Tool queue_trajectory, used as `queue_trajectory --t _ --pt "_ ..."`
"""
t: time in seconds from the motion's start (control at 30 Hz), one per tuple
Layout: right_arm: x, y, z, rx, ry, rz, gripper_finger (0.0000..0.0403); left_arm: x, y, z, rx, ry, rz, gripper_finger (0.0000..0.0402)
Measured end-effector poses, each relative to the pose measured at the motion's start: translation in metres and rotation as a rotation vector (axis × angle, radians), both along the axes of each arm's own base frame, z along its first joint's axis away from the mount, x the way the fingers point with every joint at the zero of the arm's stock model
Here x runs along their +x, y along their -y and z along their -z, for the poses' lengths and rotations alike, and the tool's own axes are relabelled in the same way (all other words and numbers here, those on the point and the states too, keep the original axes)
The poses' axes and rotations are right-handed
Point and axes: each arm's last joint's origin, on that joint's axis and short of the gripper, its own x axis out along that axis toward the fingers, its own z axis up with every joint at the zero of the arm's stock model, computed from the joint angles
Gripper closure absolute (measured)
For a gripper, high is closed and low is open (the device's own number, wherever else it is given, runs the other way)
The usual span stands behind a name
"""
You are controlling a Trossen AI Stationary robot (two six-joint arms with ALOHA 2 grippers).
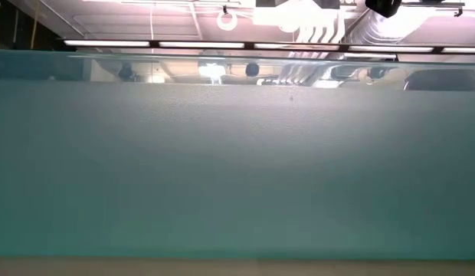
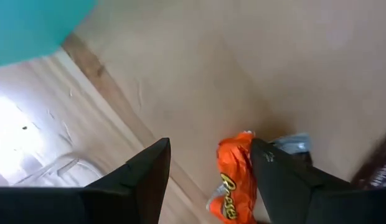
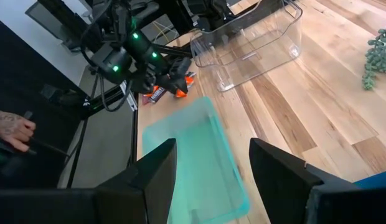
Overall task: Sort candy
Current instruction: Put the orange chocolate into the blue bin
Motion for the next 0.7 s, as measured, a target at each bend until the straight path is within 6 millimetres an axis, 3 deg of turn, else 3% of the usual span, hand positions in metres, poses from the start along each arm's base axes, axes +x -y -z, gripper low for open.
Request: queue_trajectory --t 0.57,0.7 --pt "-0.001 0.0 0.001 -0.004 -0.014 -0.001 0.0206 -0.011 -0.007 0.018 -0.041 -0.126 -0.022 0.0193" --pt "-0.001 0.0 0.001 -0.005 -0.016 -0.001 0.0206 -0.007 -0.007 0.018 -0.067 -0.104 -0.044 0.0218"
